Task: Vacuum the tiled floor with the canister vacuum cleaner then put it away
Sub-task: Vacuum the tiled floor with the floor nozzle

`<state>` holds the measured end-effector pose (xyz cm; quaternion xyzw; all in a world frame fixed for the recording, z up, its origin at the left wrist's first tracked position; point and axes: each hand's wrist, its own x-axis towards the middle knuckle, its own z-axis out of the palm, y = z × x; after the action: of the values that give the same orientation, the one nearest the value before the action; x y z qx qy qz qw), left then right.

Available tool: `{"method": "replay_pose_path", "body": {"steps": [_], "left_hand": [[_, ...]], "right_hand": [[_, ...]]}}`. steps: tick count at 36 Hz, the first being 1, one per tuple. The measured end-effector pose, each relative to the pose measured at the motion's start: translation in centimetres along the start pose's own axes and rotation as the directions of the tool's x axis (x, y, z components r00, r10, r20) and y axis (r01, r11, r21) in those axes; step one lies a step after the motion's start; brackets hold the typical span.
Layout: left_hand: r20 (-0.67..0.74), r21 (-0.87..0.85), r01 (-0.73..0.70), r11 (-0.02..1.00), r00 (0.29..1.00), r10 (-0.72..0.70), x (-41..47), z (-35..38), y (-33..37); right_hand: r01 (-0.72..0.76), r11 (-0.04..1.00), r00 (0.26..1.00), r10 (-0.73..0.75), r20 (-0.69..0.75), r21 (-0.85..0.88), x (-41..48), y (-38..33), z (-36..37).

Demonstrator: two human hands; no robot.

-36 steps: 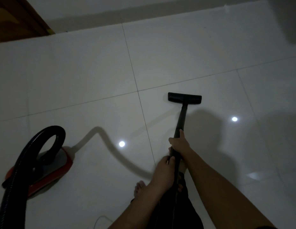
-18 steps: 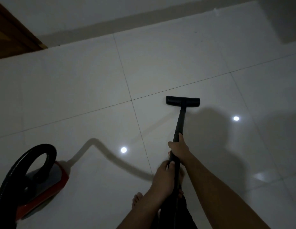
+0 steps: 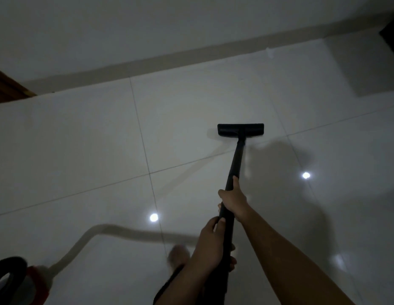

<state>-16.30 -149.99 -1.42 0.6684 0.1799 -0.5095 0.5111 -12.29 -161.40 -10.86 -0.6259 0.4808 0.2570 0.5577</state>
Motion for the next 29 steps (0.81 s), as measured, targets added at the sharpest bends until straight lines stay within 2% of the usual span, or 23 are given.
{"method": "replay_pose_path", "body": {"steps": [7, 11, 17, 22, 29], "left_hand": [[-0.043, -0.058, 0.038, 0.998, 0.998, -0.041, 6.0, -1.0, 8.1], [-0.062, 0.083, 0.034, 0.996, 0.998, -0.029, 10.5, -1.7, 12.5], [0.053, 0.004, 0.067, 0.998, 0.996, -0.067, 13.8, -2.5, 18.7], [0.029, 0.012, 0.015, 1.000, 0.999, -0.015, 15.7, -2.4, 21.2], [-0.003, -0.042, 0.061, 0.997, 0.998, -0.061, 17.2, -3.0, 23.3]], "right_hand": [[0.021, 0.999, 1.000, -0.021, -0.003, -0.045, 6.4, -8.1, -1.7], [0.052, 0.996, 0.998, -0.054, -0.014, -0.072, 9.2, -13.3, -3.1], [0.031, 0.997, 0.999, -0.034, -0.040, -0.072, 12.6, -19.0, -4.8], [0.013, 0.999, 0.999, -0.015, -0.040, -0.048, 14.5, -21.4, -5.4], [0.012, 1.000, 1.000, -0.012, -0.002, -0.023, 16.6, -23.3, -4.7]]}}
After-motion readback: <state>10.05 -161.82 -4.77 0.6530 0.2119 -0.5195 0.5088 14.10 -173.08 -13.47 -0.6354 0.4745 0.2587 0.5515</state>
